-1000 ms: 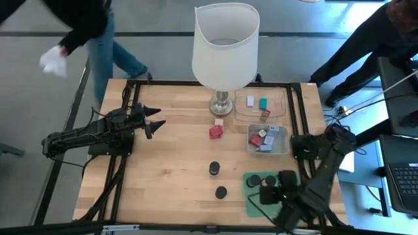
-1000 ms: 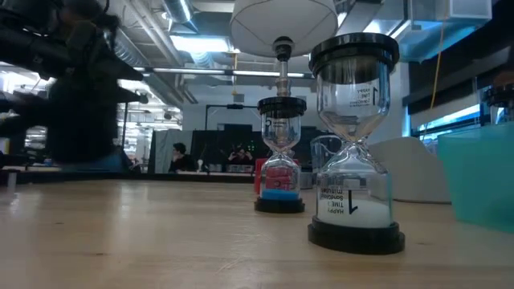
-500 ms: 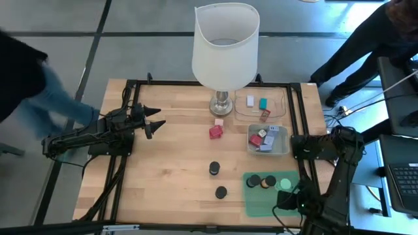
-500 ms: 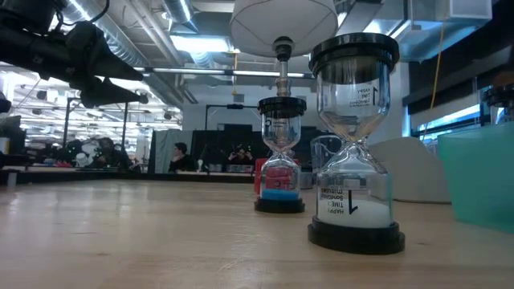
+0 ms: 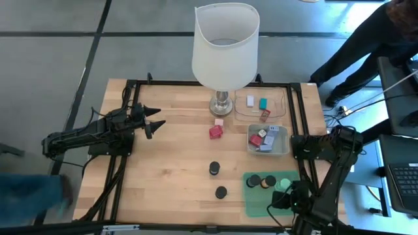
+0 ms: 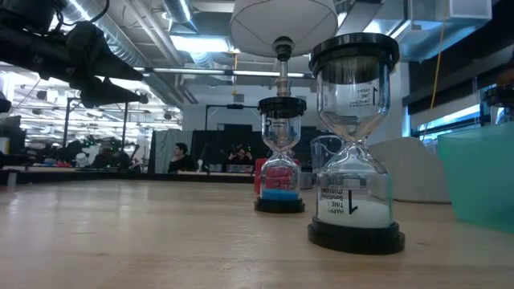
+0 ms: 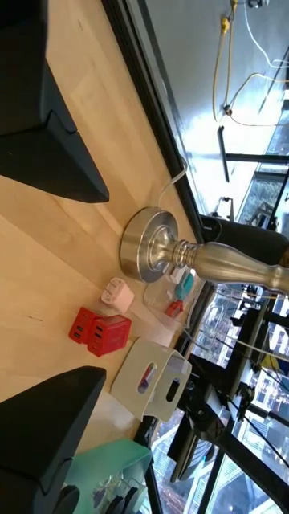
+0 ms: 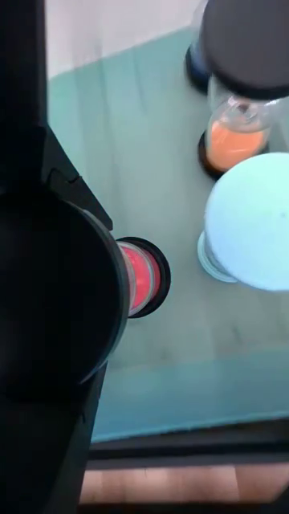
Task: Pick & Place Office items
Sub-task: Put the red hourglass into the light blue bin
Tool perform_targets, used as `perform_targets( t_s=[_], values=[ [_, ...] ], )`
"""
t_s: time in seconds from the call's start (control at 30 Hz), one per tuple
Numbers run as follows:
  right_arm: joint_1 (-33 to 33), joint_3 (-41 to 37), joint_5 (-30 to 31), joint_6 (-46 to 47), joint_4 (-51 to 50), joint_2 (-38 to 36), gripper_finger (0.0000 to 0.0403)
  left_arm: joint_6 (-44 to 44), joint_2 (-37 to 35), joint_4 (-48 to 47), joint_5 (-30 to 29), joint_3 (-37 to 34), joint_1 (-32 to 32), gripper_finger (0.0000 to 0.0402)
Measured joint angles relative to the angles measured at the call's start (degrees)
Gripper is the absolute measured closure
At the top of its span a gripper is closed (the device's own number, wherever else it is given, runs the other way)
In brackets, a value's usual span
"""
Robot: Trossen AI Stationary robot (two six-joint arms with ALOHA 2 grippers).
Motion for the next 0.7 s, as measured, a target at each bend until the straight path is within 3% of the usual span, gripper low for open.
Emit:
perform_targets(
  t_s=[0.3, 0.7],
  values=[
    [-1.14, -4.18, -0.70, -5.23, 4.45, 0.06, 0.0207, 0.00, 0.00, 0.00, 0.00, 0.00, 0.00, 0.0054],
    [-1.40, -6.67, -0.70, -5.66, 7.78, 0.06, 0.0199, 0.02, 0.00, 0.00, 0.00, 0.00, 0.00, 0.0054]
  ],
)
